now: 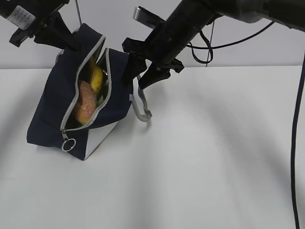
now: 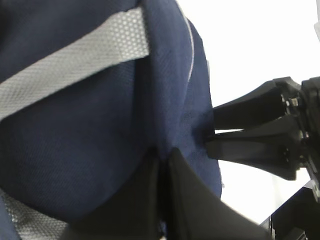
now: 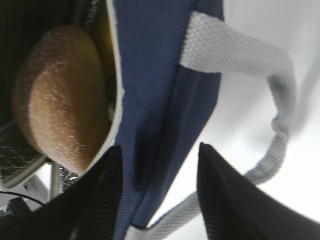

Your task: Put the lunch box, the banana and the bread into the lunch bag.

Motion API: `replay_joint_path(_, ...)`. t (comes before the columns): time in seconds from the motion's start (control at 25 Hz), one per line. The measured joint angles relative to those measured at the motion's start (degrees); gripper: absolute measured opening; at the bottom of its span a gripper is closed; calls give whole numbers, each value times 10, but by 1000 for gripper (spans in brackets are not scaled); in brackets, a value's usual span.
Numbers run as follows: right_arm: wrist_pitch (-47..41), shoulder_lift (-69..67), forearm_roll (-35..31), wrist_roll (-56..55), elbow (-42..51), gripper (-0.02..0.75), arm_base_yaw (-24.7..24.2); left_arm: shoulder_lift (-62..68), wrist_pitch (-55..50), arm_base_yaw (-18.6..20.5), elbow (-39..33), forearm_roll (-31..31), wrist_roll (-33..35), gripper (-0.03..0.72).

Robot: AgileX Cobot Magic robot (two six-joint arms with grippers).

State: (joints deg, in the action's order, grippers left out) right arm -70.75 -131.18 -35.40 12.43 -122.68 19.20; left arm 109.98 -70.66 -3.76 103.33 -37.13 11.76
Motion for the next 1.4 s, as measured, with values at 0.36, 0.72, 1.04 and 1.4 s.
replay_joint_path(0.36,2,-13,-48,26,0,134,1,0,0,0,0,0,0,1)
replay_joint_path(0.72,4,-8,-40,47,0,-3,1,0,0,0,0,-1,0,1)
replay_joint_path(1.04,-7,57,-10,49,-17,-4,-16,0,0,-7,0,-58,10,1)
replay_joint_path(1.4,-13,87,35,36,-18,-5,-42,1,7,-53,0,-76,16,1)
